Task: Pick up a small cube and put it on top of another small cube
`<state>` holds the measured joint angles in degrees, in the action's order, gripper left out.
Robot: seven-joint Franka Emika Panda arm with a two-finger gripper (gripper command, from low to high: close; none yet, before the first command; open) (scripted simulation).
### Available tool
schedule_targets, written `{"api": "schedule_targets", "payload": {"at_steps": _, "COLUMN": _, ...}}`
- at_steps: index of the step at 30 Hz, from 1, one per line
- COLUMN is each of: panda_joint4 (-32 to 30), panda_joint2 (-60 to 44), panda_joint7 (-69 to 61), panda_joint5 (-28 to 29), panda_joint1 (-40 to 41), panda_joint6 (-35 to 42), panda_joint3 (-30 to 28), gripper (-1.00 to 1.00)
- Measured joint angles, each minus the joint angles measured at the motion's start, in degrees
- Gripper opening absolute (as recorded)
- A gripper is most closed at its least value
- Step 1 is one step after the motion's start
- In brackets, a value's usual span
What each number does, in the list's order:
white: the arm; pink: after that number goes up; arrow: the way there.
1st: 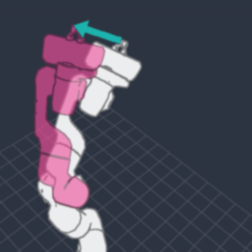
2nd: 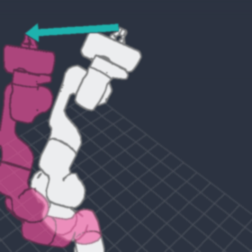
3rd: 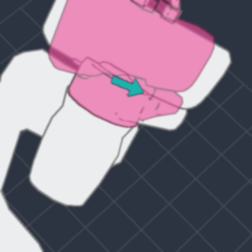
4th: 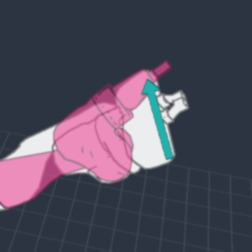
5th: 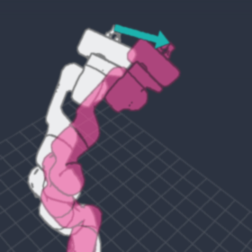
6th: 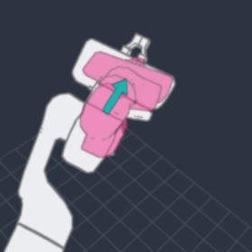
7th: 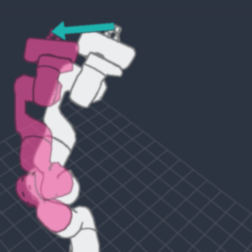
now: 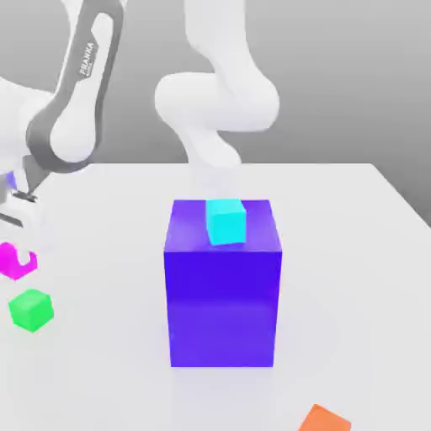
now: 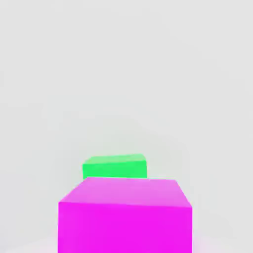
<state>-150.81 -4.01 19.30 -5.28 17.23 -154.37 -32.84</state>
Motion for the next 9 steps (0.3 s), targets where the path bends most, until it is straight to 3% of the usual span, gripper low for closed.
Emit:
{"api": "schedule_targets", "payload": {"at_steps": 6, "panda_joint4": 0.55, "panda_joint2": -7.96, "panda_joint7": -8.06, "panda_joint5": -11.11, "panda_joint1": 3.89, "panda_joint6": -5.97, "panda_joint3": 5.93, "gripper": -1.0}}
{"api": "schedule_targets", "payload": {"at_steps": 7, "panda_joint4": 0.61, "panda_joint2": -8.91, "panda_joint7": -9.0, "panda_joint5": -12.41, "panda_joint1": 4.57, "panda_joint6": -6.68, "panda_joint3": 6.85, "gripper": 1.0}}
{"api": "schedule_targets", "payload": {"at_steps": 9, "panda_joint4": 0.61, "panda_joint2": -8.91, "panda_joint7": -8.99, "panda_joint5": -12.41, "panda_joint1": 4.57, "panda_joint6": -6.68, "panda_joint3": 6.85, "gripper": 1.0}}
